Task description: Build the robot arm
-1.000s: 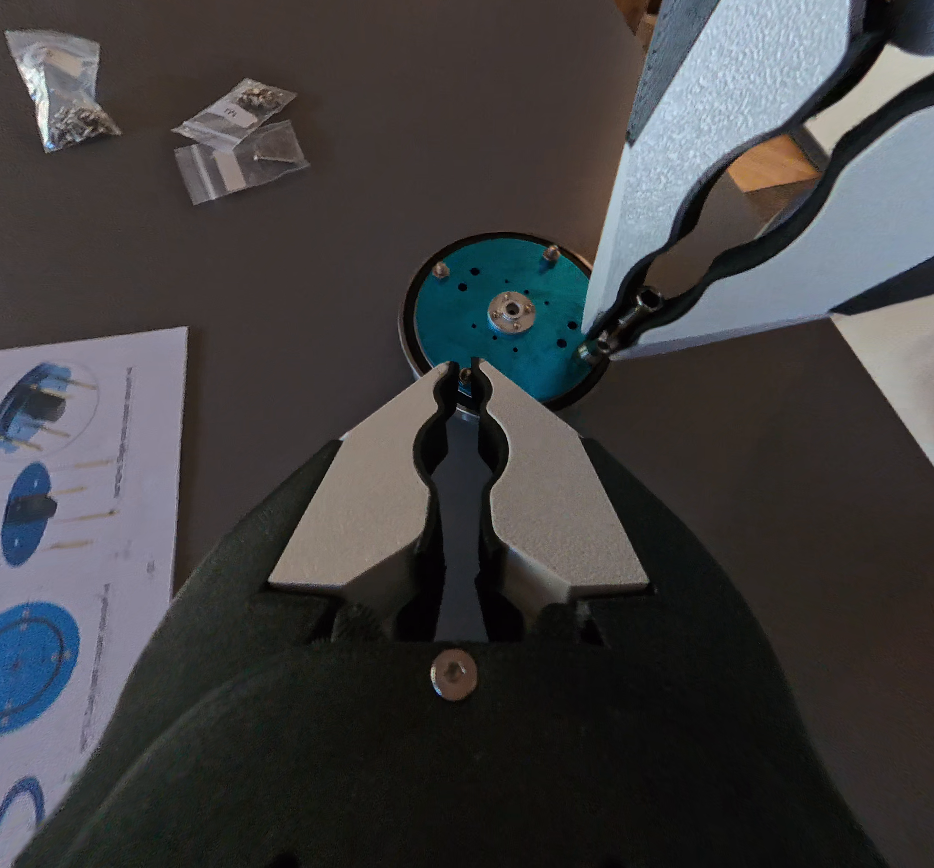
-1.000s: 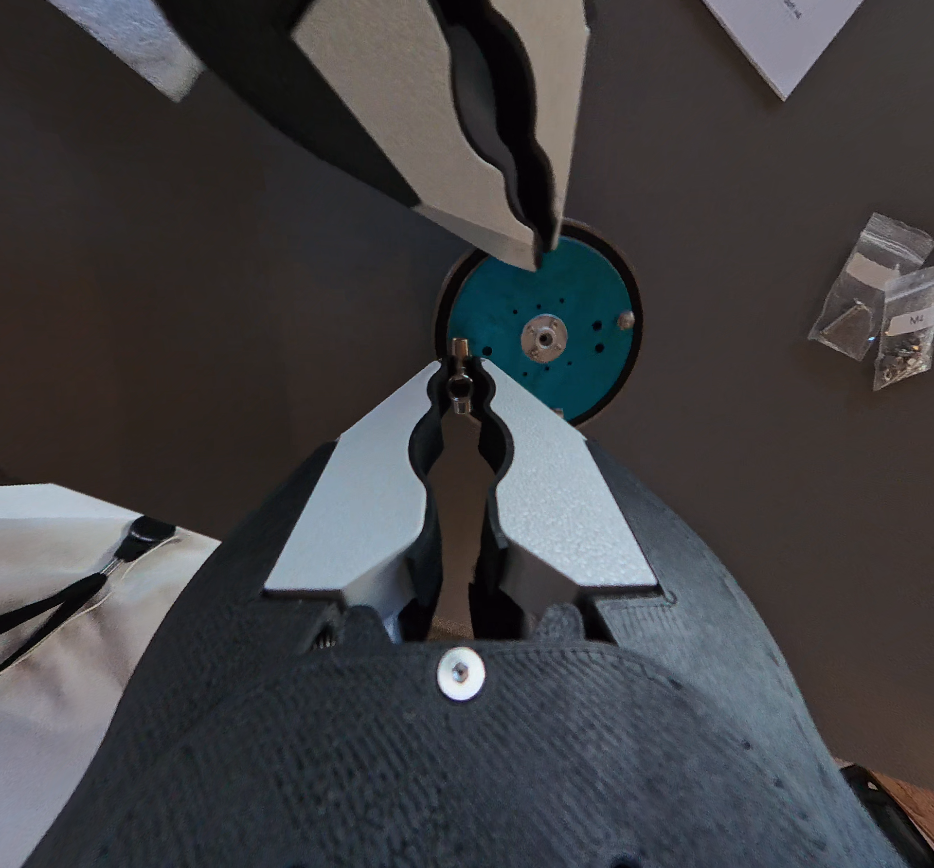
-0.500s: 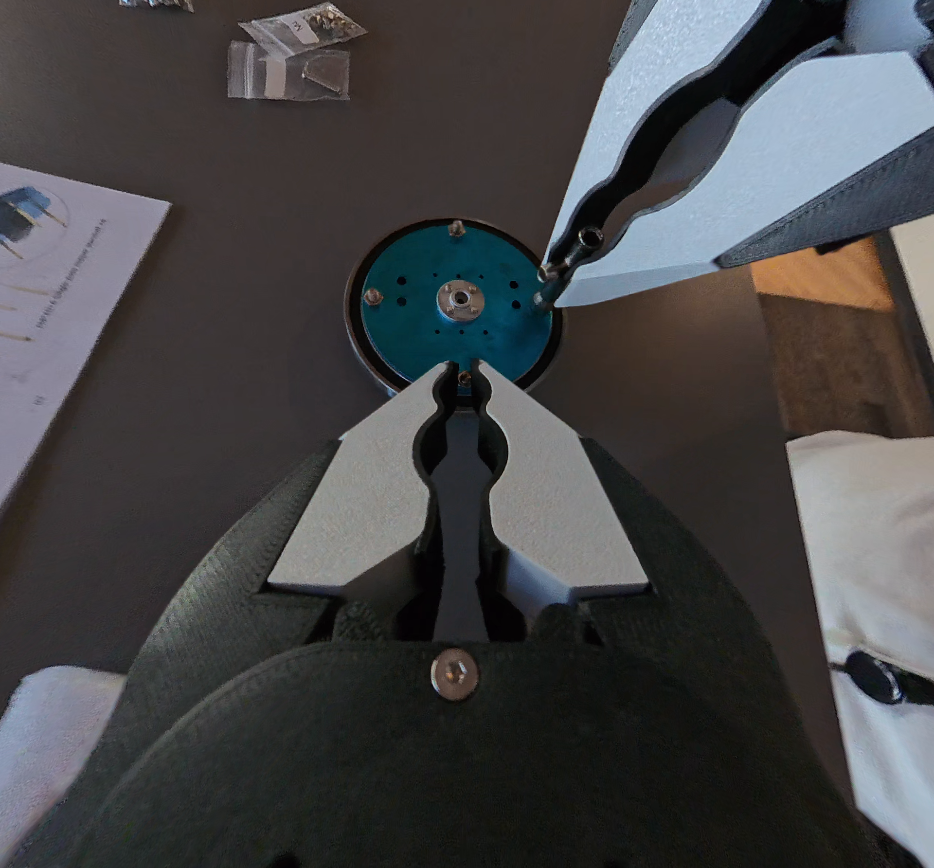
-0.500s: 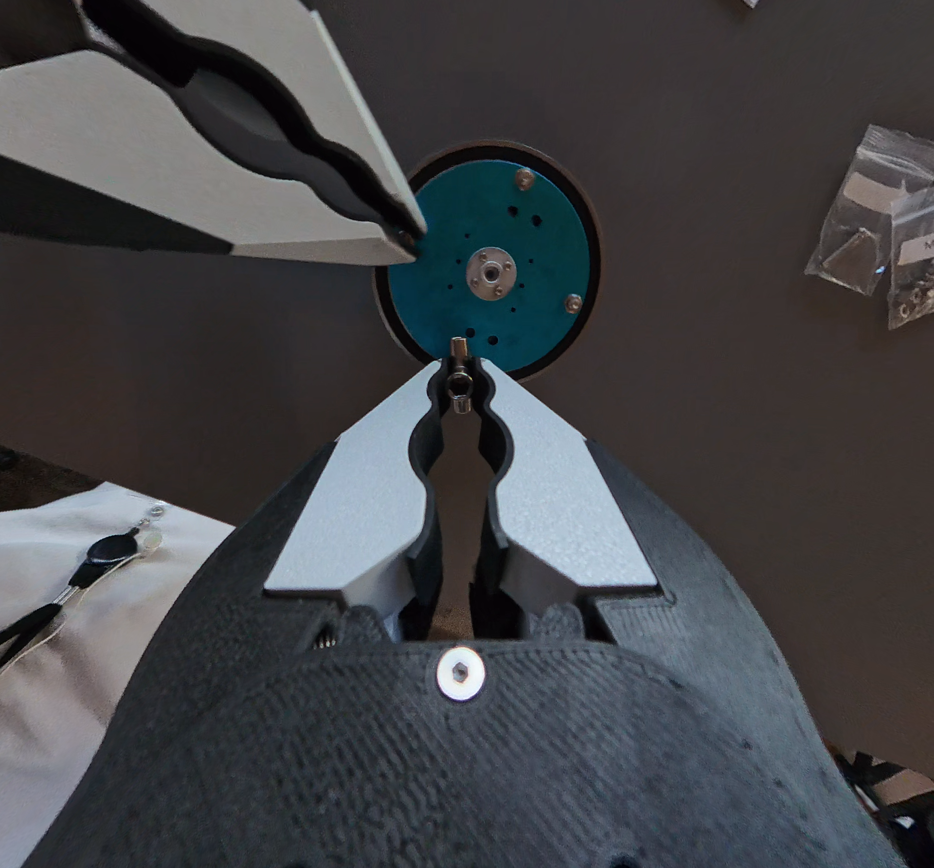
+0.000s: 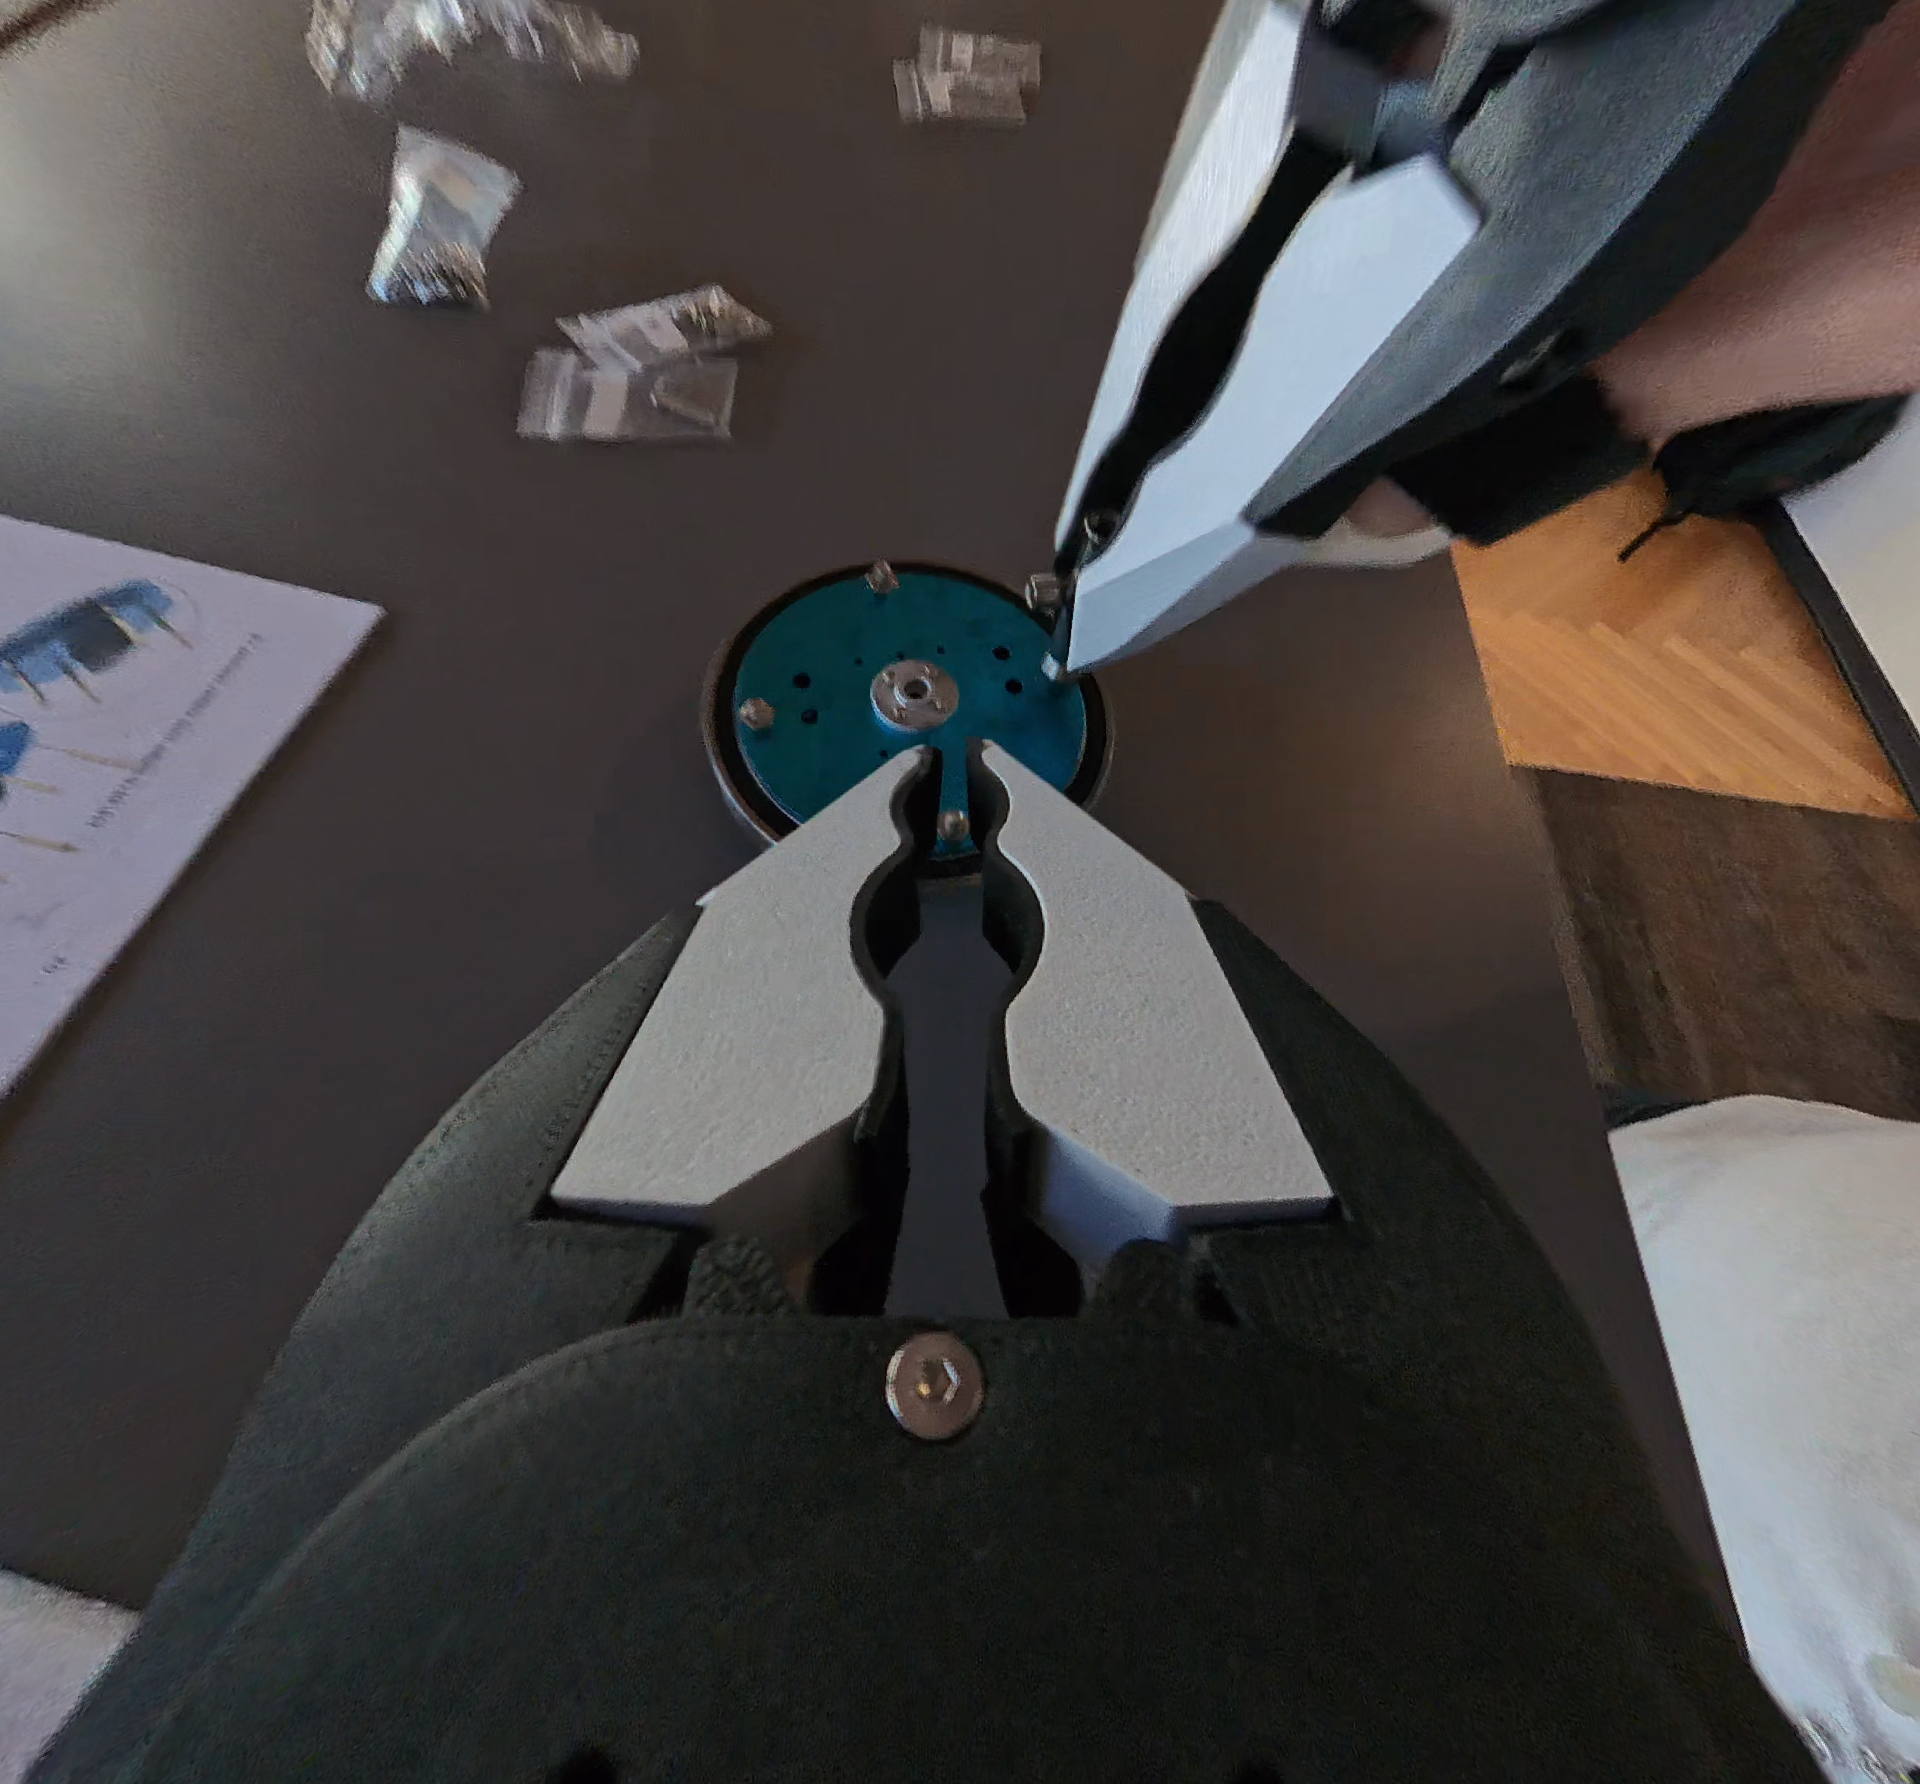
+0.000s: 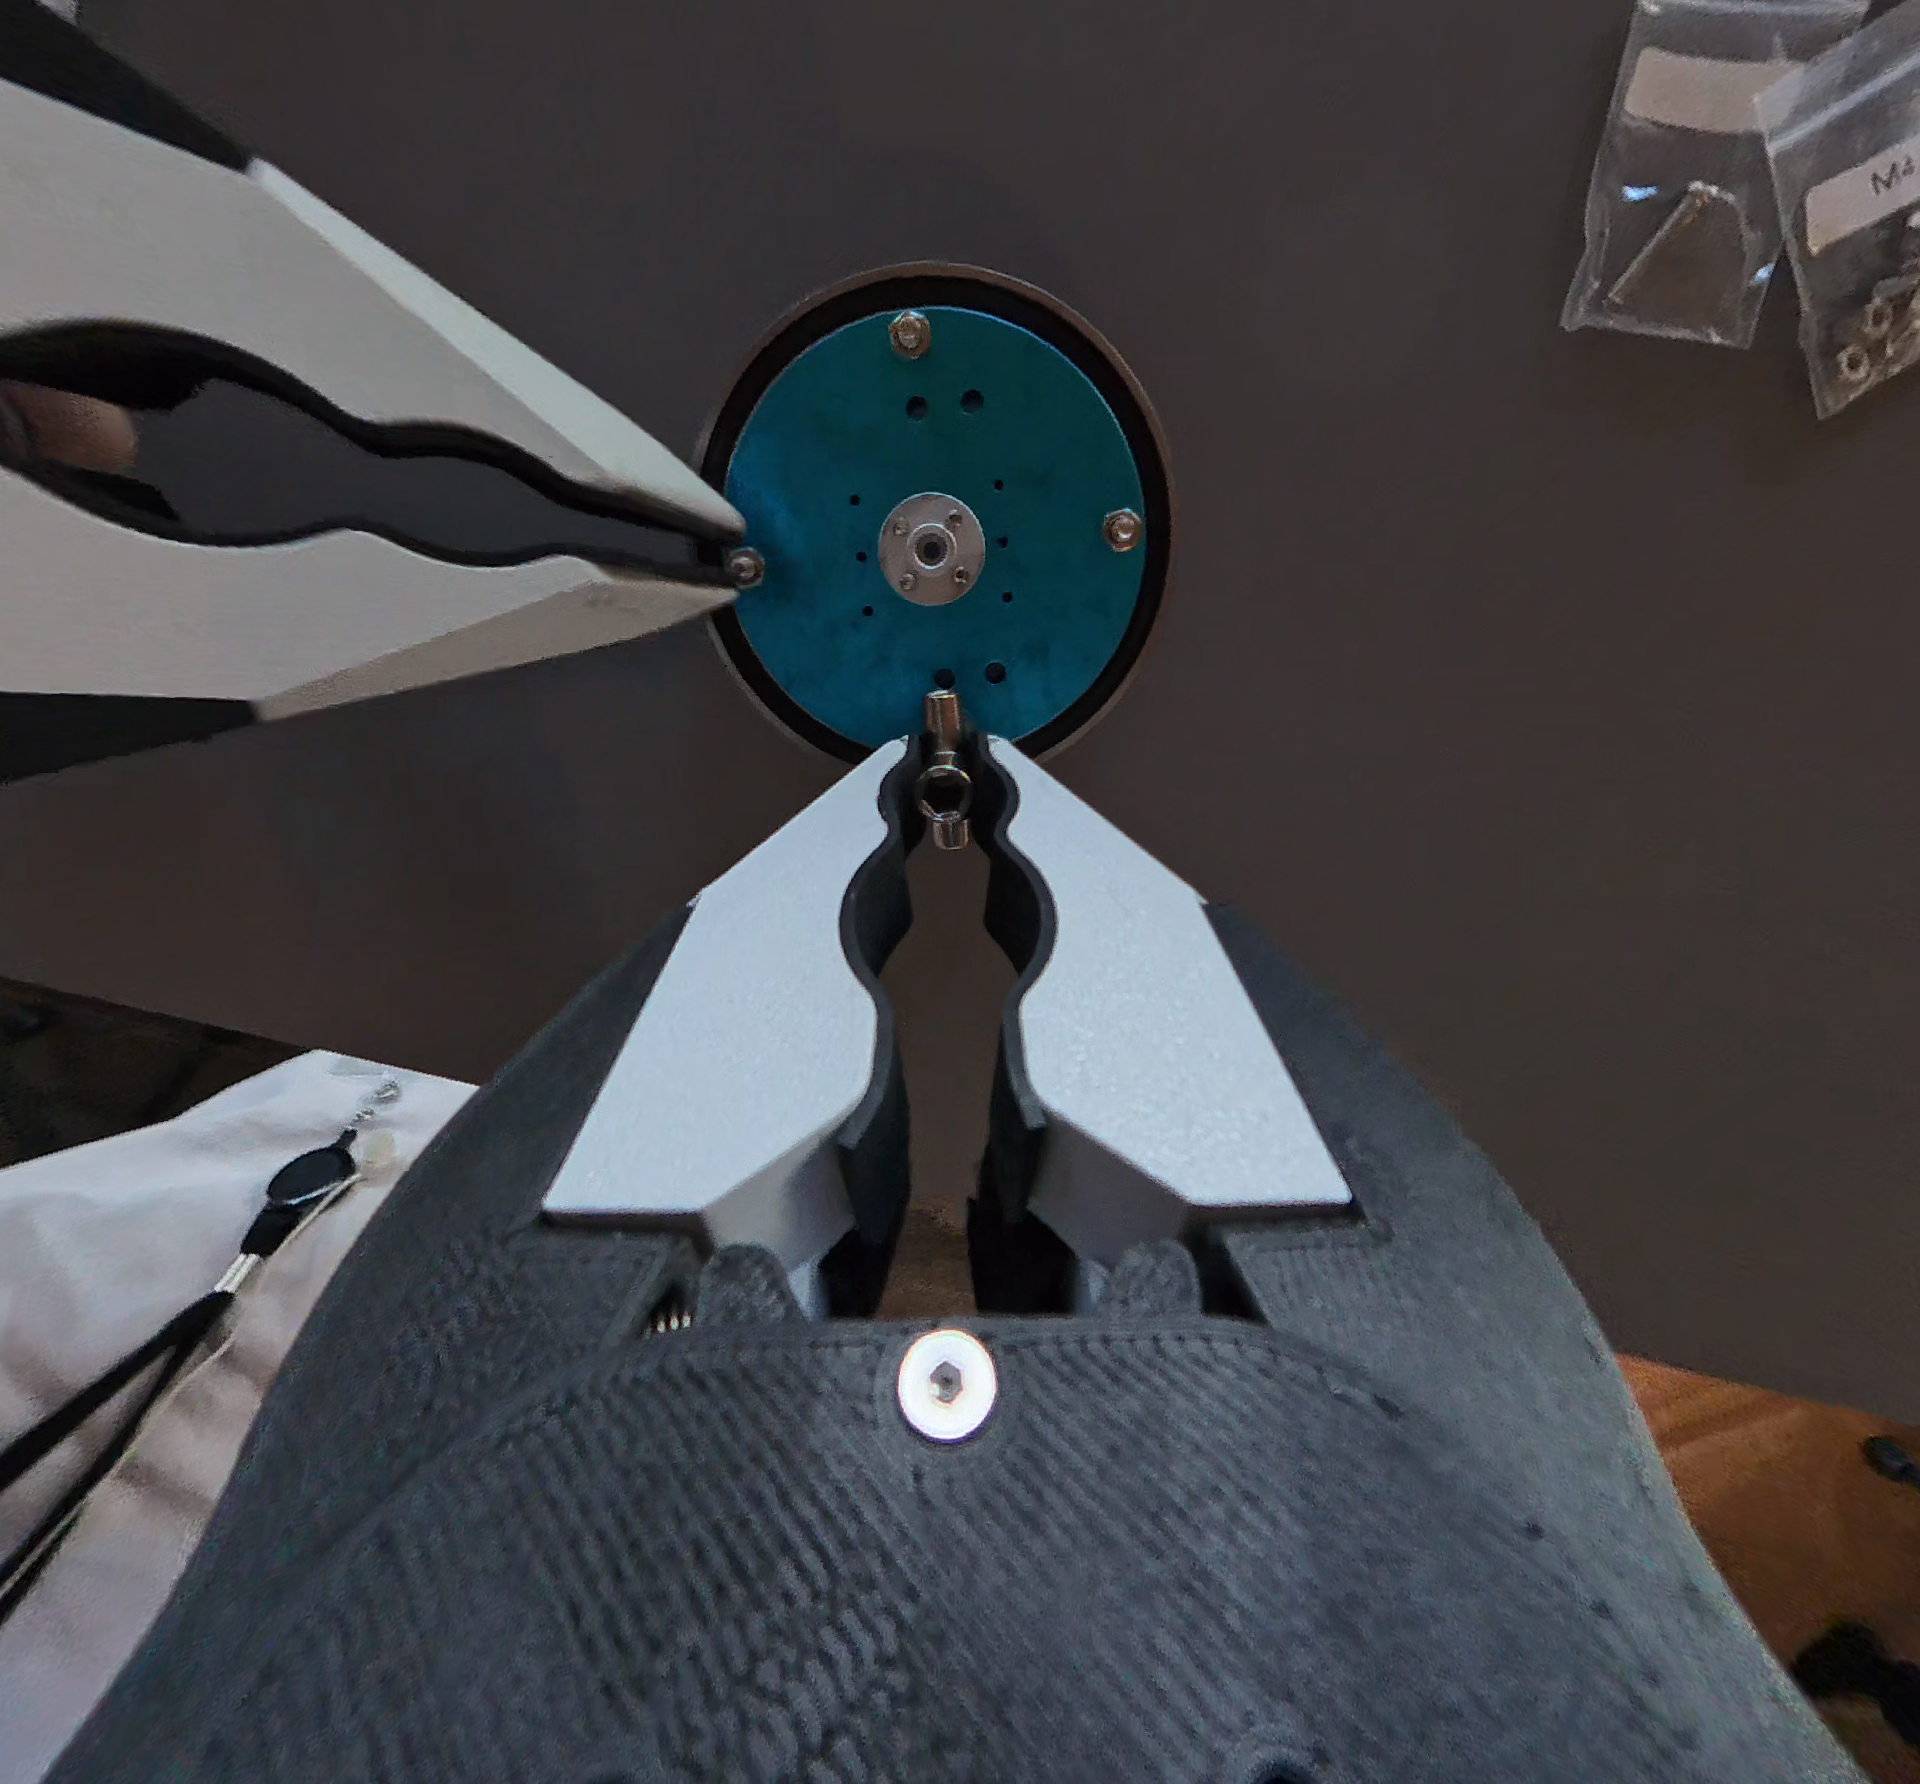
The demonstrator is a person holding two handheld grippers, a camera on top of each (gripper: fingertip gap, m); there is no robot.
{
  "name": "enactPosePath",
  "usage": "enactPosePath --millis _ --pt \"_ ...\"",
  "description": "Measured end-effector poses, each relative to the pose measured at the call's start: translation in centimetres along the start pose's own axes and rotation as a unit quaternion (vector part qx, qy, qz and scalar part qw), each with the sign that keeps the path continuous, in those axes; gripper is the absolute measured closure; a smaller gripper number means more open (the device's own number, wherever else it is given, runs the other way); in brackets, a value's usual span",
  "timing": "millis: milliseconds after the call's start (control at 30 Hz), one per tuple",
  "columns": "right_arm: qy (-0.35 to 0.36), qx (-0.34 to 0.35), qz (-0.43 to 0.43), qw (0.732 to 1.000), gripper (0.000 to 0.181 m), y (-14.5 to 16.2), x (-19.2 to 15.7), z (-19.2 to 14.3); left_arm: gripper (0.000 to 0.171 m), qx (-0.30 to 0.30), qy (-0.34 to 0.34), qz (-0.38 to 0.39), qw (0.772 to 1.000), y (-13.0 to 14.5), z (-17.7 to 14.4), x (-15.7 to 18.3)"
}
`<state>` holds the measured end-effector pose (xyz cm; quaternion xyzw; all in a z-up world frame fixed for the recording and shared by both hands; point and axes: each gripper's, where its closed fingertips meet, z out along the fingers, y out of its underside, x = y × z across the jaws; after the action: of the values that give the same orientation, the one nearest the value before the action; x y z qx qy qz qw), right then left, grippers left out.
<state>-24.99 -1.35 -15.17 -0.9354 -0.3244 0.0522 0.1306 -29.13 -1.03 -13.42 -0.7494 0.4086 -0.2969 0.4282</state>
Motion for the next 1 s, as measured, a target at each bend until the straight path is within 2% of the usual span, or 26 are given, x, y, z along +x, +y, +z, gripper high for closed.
enactPosePath --millis 167,200,333,433,533,633,700,1000 --pt "0.027 -0.012 0.025 0.999 0.173 0.3 0.1 -0.1 0.158 0.032 -0.024 0.024 0.999 -2.2 -1.4 -2.6" --pt "0.030 -0.013 0.023 0.999 0.173 0.3 0.1 -0.1 0.151 0.031 -0.021 0.030 0.999 -2.3 -1.2 -3.2" --pt "0.020 -0.009 0.020 1.000 0.173 0.4 0.1 -0.1 0.147 0.023 0.055 -0.004 0.998 -1.9 0.5 -3.7" --pt "0.008 -0.006 0.022 1.000 0.173 0.4 0.1 -0.1 0.149 0.026 0.116 0.003 0.993 -1.9 1.6 -2.6" --pt "0.004 -0.006 0.021 1.000 0.173 0.4 0.1 -0.1 0.154 -0.004 0.080 0.054 0.995 -1.0 2.8 -3.4" --pt "0.004 -0.009 0.019 1.000 0.173 0.3 0.1 -0.1 0.158 -0.025 0.082 0.071 0.994 -0.3 3.6 -3.4" --pt "0.005 -0.009 0.017 1.000 0.173 0.3 0.1 -0.1 0.170 -0.022 0.069 0.079 0.994 -0.4 3.8 -3.9" --pt "0.001 -0.008 0.010 1.000 0.173 0.3 0.1 -0.1 0.166 -0.028 0.064 0.081 0.994 -0.4 3.9 -4.1"
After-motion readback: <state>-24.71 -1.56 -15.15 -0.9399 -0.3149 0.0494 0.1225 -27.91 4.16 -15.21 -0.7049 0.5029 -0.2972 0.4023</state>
